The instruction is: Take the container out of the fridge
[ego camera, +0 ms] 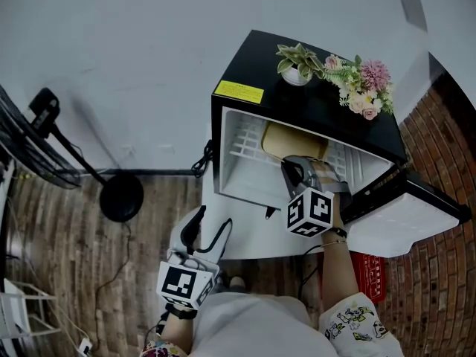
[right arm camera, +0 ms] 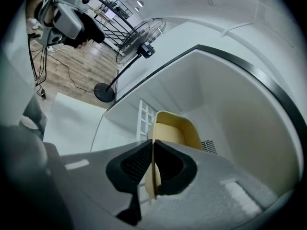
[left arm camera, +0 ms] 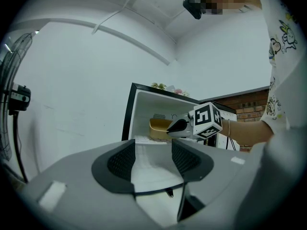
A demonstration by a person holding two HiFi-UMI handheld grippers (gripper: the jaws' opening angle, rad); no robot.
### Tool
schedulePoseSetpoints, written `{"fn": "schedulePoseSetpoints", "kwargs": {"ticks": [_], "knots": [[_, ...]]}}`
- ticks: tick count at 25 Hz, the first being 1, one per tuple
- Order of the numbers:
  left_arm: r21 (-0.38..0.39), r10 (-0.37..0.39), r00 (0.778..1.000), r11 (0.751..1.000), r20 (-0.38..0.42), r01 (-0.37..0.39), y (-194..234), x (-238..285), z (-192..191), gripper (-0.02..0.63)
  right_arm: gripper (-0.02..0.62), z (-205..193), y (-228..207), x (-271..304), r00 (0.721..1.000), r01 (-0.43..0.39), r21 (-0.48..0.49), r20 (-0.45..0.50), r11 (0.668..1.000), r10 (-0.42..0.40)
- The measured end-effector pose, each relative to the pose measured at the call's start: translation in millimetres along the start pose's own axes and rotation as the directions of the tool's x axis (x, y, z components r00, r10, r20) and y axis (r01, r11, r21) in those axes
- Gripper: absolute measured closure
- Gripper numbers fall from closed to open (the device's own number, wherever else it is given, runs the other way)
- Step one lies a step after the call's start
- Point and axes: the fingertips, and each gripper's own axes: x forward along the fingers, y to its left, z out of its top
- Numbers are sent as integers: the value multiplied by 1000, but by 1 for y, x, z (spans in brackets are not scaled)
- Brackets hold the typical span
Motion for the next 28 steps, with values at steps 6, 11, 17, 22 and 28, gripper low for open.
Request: {"fn": "schedulePoseSetpoints", "kwargs": {"ticks": [6,11,17,22,28], "knots": [[7,4,1000,1000,6,-4,-2,-9,4,373,577,7,6,-17,1000,5,20,20,1000,-5],[13,2,1000,1000,5,-2,-6,-15,4,374,577,11,13,-33,999,5,53,42,999,-8],[22,-6,1000,1000,-4,7,-10,-16,2,379,577,15,25,-53,997,-3,125,83,992,-7],[27,-19,1000,999,-11,19,-14,-17,1,380,577,13,36,-68,994,-20,192,108,981,0],[32,-39,999,999,-22,40,-18,-13,-1,394,577,14,42,-85,989,-40,280,149,959,-3]]}}
